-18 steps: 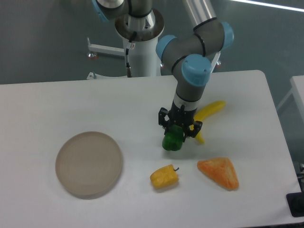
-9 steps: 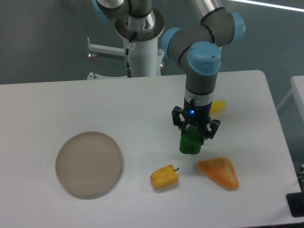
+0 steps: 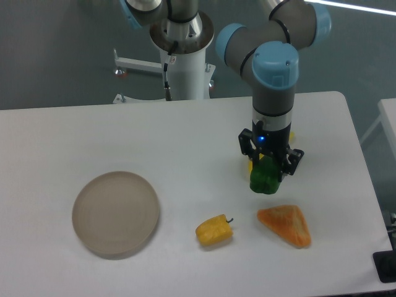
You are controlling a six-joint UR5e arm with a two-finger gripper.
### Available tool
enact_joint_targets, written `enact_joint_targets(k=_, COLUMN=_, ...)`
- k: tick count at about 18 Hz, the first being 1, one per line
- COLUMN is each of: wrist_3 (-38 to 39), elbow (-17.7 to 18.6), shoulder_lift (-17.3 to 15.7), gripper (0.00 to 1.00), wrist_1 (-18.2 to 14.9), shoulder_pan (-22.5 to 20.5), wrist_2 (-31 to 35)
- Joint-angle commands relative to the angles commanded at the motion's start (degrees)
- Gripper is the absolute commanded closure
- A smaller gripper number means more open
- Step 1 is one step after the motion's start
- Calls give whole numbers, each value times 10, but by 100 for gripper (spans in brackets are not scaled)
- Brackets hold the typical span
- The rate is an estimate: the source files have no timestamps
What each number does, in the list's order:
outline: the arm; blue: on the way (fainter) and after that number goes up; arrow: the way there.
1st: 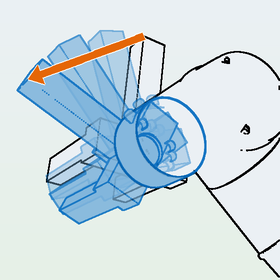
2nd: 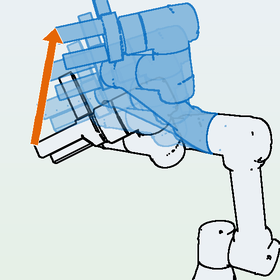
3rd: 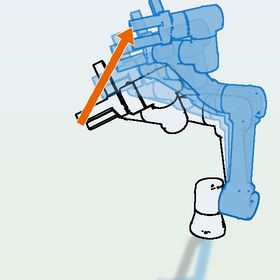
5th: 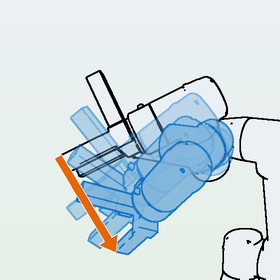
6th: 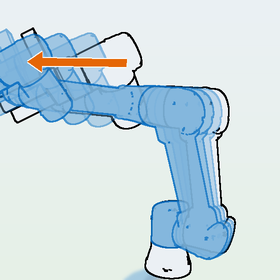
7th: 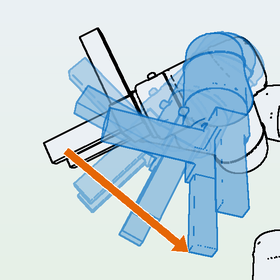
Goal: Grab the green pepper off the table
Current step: 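Lift the held green pepper up off the table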
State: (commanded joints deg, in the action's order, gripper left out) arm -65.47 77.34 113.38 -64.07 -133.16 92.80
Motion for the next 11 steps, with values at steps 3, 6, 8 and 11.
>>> enact_joint_targets(k=3, wrist_3=-17, elbow=2, shoulder_lift=-1, gripper=67, wrist_1=1, shoulder_pan=1, wrist_2=10)
enact_joint_targets(k=6, wrist_3=-16, elbow=-2, shoulder_lift=0, gripper=67, wrist_1=3, shoulder_pan=2, wrist_2=10)
enact_joint_targets(k=8, wrist_3=-14, elbow=-6, shoulder_lift=2, gripper=67, wrist_1=3, shoulder_pan=3, wrist_2=10)
enact_joint_targets(k=11, wrist_3=-12, elbow=-10, shoulder_lift=4, gripper=67, wrist_1=4, shoulder_pan=4, wrist_2=10)
